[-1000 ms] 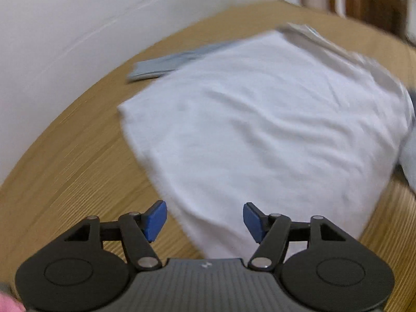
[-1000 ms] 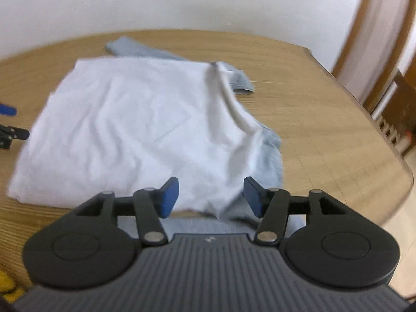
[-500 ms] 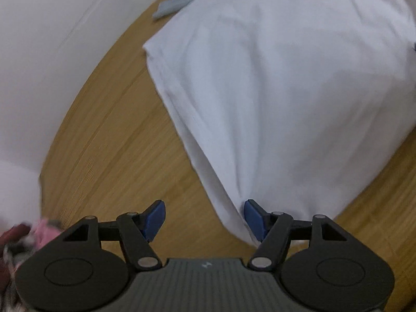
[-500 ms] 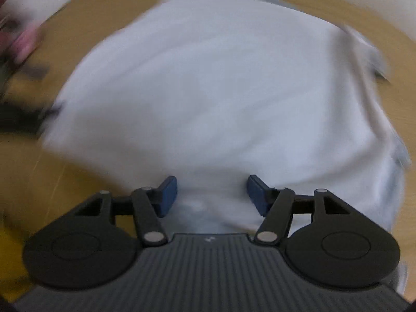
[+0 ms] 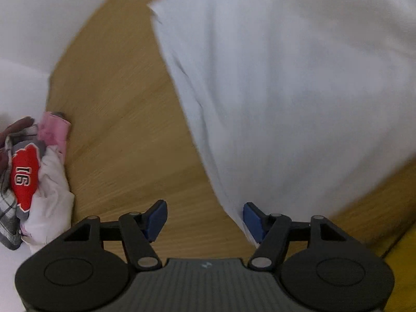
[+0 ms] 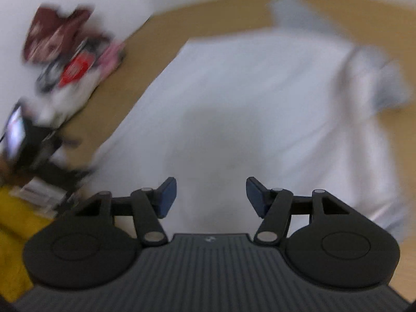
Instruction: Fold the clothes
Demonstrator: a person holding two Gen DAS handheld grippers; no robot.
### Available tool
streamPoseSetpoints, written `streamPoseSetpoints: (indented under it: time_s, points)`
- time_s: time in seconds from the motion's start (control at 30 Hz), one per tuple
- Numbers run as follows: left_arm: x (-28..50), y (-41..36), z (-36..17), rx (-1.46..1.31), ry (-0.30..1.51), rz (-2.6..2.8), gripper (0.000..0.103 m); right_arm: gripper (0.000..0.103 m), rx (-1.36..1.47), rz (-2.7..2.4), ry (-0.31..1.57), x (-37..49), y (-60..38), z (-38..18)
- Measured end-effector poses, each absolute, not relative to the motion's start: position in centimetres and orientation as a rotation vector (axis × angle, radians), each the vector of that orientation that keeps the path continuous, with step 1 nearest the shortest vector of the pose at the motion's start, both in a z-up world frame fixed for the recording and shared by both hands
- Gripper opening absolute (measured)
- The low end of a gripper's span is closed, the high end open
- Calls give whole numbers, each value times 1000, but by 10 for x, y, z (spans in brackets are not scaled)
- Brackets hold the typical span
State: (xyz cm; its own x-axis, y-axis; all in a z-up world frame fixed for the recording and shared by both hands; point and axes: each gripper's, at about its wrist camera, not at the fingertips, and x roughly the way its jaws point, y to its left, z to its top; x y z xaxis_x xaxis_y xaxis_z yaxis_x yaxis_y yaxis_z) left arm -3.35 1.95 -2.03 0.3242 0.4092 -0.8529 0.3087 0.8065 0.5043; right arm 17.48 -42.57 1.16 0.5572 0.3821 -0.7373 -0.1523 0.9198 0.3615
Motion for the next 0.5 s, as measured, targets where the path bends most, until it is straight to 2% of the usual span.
streamPoseSetpoints:
  time_s: [0.13,0.23,0.43,0.5]
  points:
    - [29,15,13,658,1056,62,70,63,203,69,811,231,-483,32]
    - [90,2,14,658,952,41,70,63,174,-23,811,298,-510,30]
    - [168,-20,-13,581,942,7,70,62,-2,-100,960,405,-518,-13]
    - [176,-22,-26,552,948,3,70,58,-17,-69,1013,418,-516,-25]
